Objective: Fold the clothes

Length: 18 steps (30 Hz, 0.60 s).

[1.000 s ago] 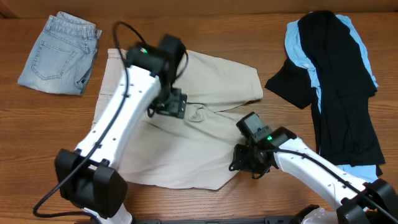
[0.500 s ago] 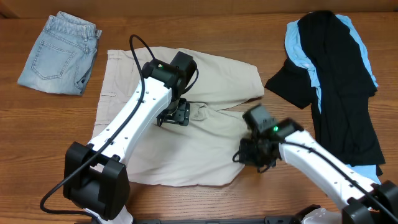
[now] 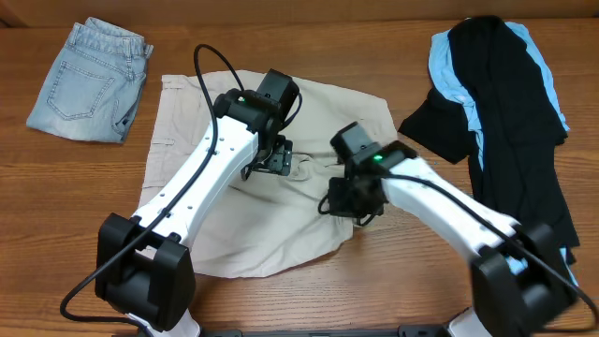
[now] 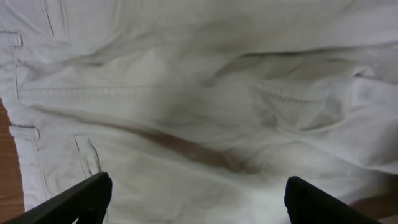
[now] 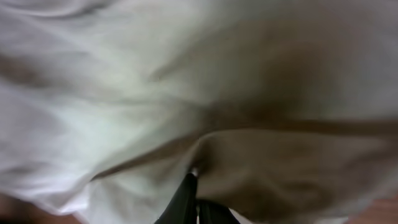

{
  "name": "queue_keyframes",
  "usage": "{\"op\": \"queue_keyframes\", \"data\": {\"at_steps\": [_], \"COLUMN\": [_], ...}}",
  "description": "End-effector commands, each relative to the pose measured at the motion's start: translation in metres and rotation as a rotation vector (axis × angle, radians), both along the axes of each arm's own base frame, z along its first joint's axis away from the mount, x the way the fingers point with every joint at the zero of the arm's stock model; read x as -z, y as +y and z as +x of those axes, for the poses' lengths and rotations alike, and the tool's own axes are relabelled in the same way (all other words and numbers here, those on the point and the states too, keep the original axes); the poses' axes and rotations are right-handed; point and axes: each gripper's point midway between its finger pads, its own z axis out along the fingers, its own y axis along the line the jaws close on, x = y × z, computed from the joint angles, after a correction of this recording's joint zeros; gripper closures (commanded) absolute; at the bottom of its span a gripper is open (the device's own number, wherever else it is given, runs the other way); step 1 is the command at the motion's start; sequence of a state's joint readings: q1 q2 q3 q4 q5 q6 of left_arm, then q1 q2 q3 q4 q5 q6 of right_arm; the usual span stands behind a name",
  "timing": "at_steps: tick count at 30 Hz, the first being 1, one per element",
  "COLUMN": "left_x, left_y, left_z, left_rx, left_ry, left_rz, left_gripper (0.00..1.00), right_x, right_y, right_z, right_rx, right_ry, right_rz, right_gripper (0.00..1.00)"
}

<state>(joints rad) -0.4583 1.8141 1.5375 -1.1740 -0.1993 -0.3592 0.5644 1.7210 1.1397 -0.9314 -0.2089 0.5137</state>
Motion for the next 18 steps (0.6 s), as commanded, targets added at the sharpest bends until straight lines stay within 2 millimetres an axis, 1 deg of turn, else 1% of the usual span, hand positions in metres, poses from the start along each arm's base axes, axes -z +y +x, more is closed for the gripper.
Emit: {"op": "queue_keyframes", "data": {"at_steps": [1, 3, 5, 7, 9, 11, 13, 14, 16, 18], "left_x": [-0.002, -0.002, -0.003, -0.003, -0.003, -0.003, -0.003, -0.003, -0.003, -0.004], "left_y": [0.003, 0.004, 0.004, 0.004, 0.004, 0.005, 0.007, 0.008, 0.01, 0.012], "left_z": [0.005, 0.009, 0.012, 0.014, 0.016, 0.016, 0.016, 0.015, 0.016, 0.017], "left_rx": [0.013, 0.006, 0.003, -0.001, -0.003, -0.003, -0.007, -0.009, -0.014, -0.017], "left_ry": [-0.026, -0.039, -0.051, -0.058, -0.062, -0.063, -0.062, -0.059, -0.059, -0.063], "left_rz": [0.006, 0.0, -0.006, -0.009, -0.01, -0.009, -0.006, -0.004, -0.003, 0.004], "left_gripper": [0.09, 0.09, 0.09, 0.08, 0.07, 0.07, 0.06, 0.05, 0.04, 0.04], "right_x": [0.009, 0.005, -0.007, -0.019, -0.034, -0.049, -0.062, -0.067, -0.068, -0.061], "right_y": [0.001, 0.0, -0.003, -0.006, -0.009, -0.014, -0.026, -0.033, -0.038, -0.04], "right_z": [0.007, 0.015, 0.024, 0.028, 0.029, 0.026, 0.016, 0.005, -0.008, -0.022], "right_rx": [-0.025, -0.025, -0.022, -0.007, -0.003, -0.003, -0.002, 0.0, -0.004, -0.006], "right_ry": [0.002, -0.013, -0.023, -0.02, -0.016, -0.016, -0.01, 0.001, 0.01, 0.02], "right_rz": [-0.011, 0.001, 0.023, 0.043, 0.089, 0.133, 0.128, 0.111, 0.1, 0.096], "right_gripper": [0.93, 0.73, 0.52, 0.42, 0.38, 0.36, 0.36, 0.36, 0.36, 0.36]}}
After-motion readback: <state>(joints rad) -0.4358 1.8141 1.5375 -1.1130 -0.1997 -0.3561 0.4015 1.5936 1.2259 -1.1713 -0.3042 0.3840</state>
